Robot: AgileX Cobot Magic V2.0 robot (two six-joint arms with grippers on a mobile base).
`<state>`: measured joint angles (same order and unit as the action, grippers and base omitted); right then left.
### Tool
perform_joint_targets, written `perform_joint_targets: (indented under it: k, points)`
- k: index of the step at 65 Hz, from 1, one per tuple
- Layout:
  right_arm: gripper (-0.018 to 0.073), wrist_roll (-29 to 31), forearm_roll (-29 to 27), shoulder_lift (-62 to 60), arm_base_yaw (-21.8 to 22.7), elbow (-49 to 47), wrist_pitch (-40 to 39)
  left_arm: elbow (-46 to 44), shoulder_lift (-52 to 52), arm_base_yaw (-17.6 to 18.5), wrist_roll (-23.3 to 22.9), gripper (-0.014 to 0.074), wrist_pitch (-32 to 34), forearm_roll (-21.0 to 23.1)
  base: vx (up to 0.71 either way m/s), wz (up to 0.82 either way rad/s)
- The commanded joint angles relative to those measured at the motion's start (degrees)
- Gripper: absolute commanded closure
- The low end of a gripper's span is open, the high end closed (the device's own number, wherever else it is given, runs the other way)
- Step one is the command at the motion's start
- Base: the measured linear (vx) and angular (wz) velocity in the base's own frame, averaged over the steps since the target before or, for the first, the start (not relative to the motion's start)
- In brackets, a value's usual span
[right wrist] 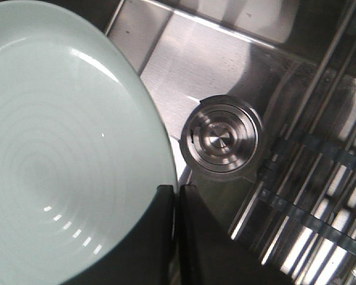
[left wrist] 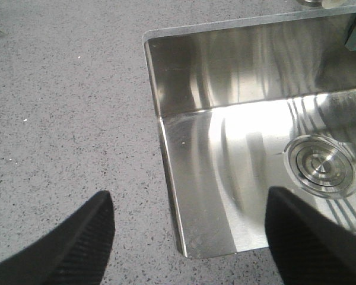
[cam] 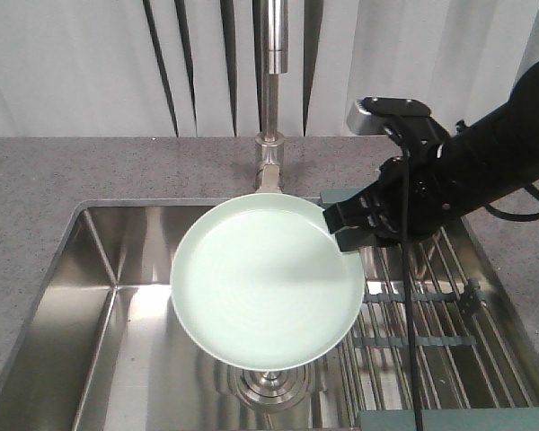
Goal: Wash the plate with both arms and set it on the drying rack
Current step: 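Lift the plate and move it toward the drying rack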
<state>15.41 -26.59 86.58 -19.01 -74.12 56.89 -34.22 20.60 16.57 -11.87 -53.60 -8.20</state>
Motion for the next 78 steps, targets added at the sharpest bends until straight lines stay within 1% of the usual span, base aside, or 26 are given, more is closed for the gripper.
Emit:
perform_joint_targets:
  k: [1,6,14,28,35,43,52,60,68,78]
  points:
    - [0.0561,-0.6,-2.4,-0.7,-1.7,-1.6,-3.8,-1.5,0.7,0.3,-0.6,0.0101,3.6,-0.3,0.0,0.0]
    - [0.0561,-0.6,-3.0,0.7,-2.6,-2.0,-4.9,-1.5,0.7,0.3,-0.6,0.0101,3.6,-0.3,0.0,0.0]
    - [0.0561,-1.4,-2.7,3.8,-3.7,-5.9,-4.5,-1.5,0.7,0.3,-0.6,0.0101,3.6,-0.3,0.0,0.0]
    - [0.0561,-1.8,-1.9,10.5,-3.6,-15.2,-2.5,-1.5,0.7,0.3,-0.6,0.0101,3.6,-0.3,0.0,0.0]
    - [0.0561,-1.9,-1.4,13.6,-2.8,-19.8,-1.4,-1.5,0.7,0.3,-0.6,0.0101,3.6,-0.3,0.0,0.0]
    - [0.0561,-2.0,-1.1,17.1,-0.5,-25.2,0.3,-1.5,0.7,0.3,-0.6,0.0101,3.6,-0.3,0.0,0.0]
    - [0.0561,-1.9,-0.5,18.8,2.6,-28.5,1.1,-1.5,0.7,0.3,-0.6,0.0101,3.6,-0.3,0.0,0.0]
    - [0.0561,-1.6,-0.6,18.9,5.7,-28.8,1.1,-1.5,0.7,0.3,-0.6,0.0101,3.6,-0.3,0.0,0.0]
    - [0.0561,-1.6,-0.1,18.9,8.9,-28.8,3.1,-1.5,0.7,0.3,-0.6,0.0101,3.6,-0.3,0.0,0.0]
    - [0.0561,-1.7,0.3,18.6,11.4,-28.8,5.1,-1.5,0.7,0.3,-0.6,0.0101,3.6,-0.3,0.0,0.0]
